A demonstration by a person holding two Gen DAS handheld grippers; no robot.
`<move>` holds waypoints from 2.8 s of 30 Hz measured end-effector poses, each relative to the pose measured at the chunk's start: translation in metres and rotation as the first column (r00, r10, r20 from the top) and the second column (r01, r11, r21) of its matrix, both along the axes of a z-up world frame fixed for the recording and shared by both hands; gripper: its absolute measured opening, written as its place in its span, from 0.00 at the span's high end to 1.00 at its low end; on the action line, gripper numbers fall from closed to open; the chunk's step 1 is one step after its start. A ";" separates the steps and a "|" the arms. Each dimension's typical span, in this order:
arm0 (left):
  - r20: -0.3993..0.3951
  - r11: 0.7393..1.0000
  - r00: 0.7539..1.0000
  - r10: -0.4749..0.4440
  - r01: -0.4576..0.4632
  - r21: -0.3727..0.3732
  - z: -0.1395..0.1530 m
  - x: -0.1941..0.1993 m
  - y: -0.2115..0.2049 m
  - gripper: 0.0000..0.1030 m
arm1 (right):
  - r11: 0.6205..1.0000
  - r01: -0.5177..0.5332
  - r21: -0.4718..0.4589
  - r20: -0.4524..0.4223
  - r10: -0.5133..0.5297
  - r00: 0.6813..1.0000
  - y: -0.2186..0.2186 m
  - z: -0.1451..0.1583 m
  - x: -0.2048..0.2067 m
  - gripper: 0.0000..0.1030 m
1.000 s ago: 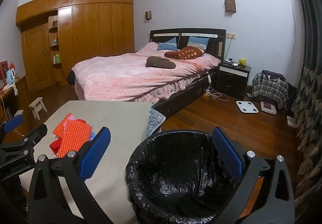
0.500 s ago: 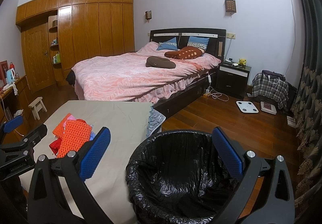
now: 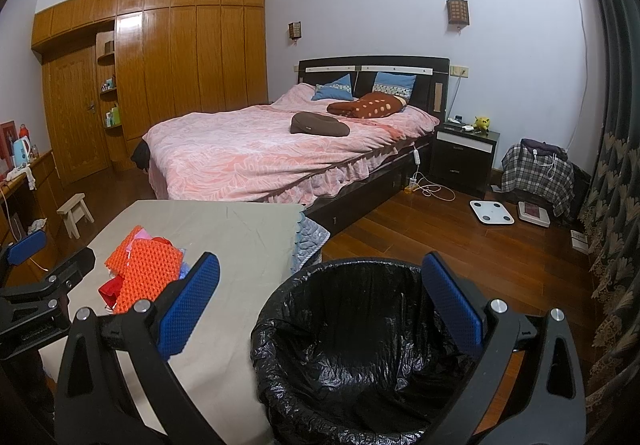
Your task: Collect trash
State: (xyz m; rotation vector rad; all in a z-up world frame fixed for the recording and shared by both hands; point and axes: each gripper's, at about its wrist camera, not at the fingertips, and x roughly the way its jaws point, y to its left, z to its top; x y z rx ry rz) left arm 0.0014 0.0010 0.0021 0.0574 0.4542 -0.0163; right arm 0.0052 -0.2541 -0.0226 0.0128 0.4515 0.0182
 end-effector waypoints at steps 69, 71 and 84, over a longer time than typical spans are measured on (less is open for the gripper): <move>-0.039 0.974 0.974 0.223 -0.221 0.048 -0.072 0.051 0.140 0.06 | 0.975 -0.218 0.044 -0.111 0.222 0.969 0.147 -0.076 0.106 0.05; -0.053 0.974 0.973 0.226 -0.224 0.038 -0.079 0.054 0.146 0.06 | 0.971 -0.237 0.033 -0.133 0.240 0.962 0.161 -0.088 0.113 0.07; -0.087 0.969 0.965 0.246 -0.245 0.023 -0.108 0.065 0.171 0.07 | 0.941 -0.336 0.025 -0.261 0.331 0.907 0.207 -0.143 0.134 0.24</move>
